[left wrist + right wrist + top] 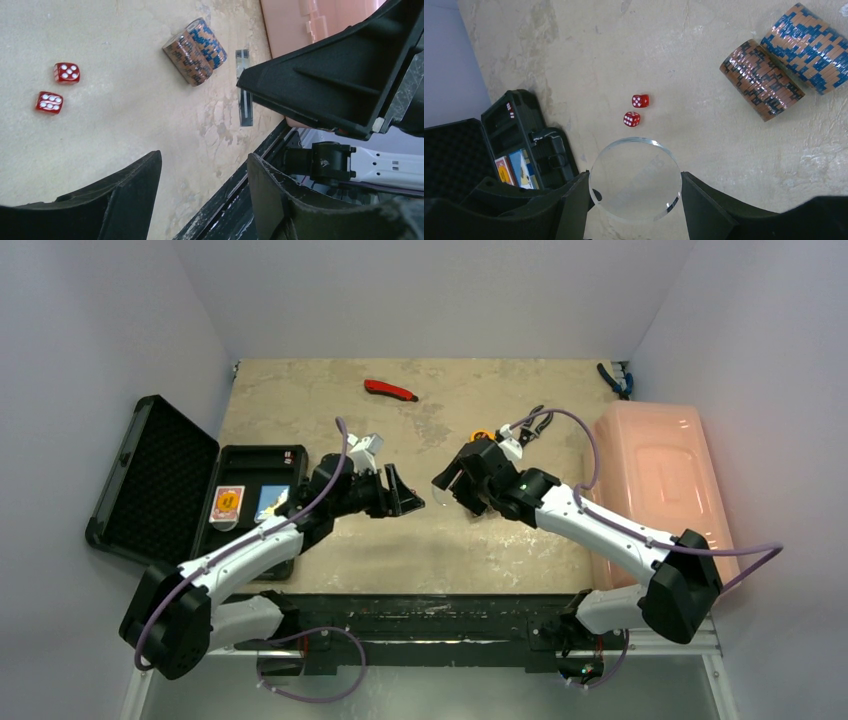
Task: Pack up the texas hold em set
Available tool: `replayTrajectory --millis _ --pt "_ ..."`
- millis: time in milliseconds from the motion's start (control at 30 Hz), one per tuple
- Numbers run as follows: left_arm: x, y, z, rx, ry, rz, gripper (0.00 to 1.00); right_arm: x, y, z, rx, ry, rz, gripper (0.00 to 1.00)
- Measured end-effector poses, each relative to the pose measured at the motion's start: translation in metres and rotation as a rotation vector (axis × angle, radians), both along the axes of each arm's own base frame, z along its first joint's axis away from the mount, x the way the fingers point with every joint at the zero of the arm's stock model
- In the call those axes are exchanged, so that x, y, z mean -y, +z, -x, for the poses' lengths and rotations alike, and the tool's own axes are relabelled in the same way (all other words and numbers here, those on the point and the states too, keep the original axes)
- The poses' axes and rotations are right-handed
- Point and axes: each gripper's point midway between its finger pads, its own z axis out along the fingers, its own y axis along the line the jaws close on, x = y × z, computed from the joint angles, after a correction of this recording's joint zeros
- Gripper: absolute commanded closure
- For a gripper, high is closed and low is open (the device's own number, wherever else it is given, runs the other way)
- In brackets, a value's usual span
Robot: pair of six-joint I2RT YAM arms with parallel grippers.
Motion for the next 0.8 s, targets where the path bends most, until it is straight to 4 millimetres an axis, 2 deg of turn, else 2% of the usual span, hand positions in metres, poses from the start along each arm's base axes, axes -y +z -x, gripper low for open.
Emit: replayTrajectory --millis 433,800 --pt "0.034 0.017 -0.013 0.012 -0.019 0.037 0.38 -0.002 0.007 -0.003 0.017 0.008 -0.004 1.0" --pt "0.049 0.022 -0.02 0.013 -0.04 0.038 0.49 0.001 0.008 -0.006 0.028 0.001 0.007 1.0"
